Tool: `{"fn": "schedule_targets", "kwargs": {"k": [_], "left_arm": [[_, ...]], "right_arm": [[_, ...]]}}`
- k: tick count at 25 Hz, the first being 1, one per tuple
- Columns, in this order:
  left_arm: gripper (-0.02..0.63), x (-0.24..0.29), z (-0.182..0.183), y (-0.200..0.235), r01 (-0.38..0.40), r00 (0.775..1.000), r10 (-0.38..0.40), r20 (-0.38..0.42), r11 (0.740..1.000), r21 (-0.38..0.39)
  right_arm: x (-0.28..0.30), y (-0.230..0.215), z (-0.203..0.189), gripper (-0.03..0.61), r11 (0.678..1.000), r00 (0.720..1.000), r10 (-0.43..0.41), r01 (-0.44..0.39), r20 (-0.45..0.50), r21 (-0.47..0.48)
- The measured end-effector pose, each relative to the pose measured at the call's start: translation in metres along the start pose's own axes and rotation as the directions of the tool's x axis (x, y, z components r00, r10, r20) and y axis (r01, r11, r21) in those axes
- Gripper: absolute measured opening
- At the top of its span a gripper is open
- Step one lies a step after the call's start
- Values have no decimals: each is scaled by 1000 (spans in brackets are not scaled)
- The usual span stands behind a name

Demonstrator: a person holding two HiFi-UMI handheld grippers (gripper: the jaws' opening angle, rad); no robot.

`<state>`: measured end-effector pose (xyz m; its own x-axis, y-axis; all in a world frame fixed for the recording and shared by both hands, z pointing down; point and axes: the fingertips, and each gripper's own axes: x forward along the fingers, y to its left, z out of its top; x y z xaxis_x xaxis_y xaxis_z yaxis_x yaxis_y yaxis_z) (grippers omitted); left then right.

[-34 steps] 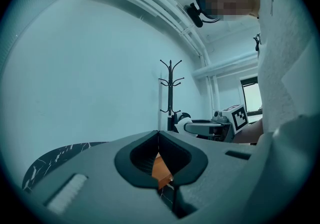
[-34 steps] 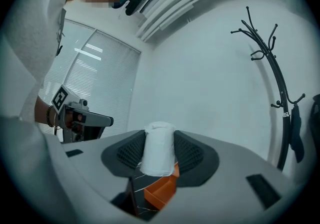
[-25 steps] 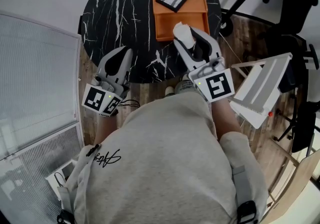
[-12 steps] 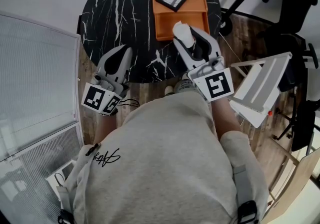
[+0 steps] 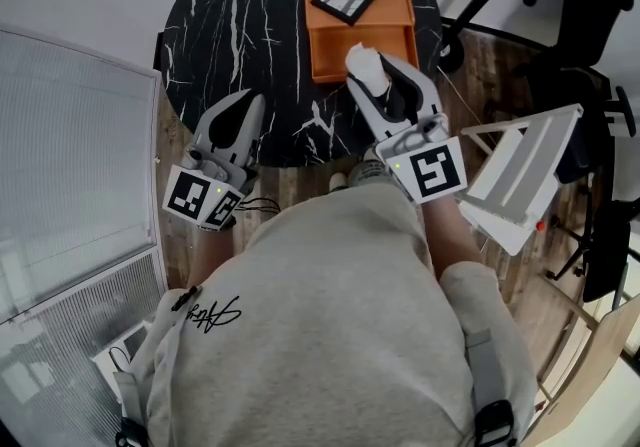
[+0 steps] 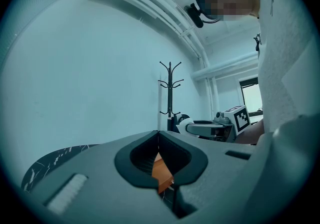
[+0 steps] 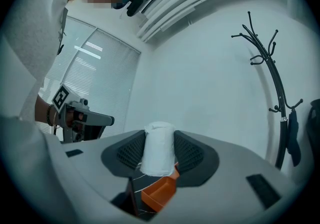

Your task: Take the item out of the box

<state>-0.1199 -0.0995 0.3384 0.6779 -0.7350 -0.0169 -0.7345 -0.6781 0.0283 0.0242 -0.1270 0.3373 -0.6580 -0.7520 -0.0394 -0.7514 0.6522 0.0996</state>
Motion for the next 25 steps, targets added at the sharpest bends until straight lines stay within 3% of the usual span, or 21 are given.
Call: {"fn": "schedule_targets", "kwargs": {"k": [25], "left_arm": [[5,4,0,-3,6,1000,-6,-2,1000,-3]], "right_arm": [[-6,-3,7,181,1000,999,-13,12,33,16]]}}
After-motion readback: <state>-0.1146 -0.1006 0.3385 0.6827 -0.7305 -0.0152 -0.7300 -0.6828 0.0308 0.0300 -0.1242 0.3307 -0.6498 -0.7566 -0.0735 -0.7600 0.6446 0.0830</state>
